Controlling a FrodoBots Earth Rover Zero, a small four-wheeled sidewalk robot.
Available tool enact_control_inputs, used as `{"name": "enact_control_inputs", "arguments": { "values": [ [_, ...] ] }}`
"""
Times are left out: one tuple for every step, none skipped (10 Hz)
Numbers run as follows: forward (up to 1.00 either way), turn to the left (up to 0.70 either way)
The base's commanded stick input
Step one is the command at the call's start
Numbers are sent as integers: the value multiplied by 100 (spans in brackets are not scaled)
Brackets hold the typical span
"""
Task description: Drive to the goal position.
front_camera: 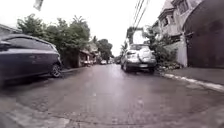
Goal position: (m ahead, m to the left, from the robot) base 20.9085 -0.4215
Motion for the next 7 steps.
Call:
{"name": "enact_control_inputs", "arguments": {
  "values": [
    [100, 0],
    [100, 0],
    [100, 0],
    [100, 0],
    [100, 0],
    [100, 0],
    [100, 0]
  ]
}}
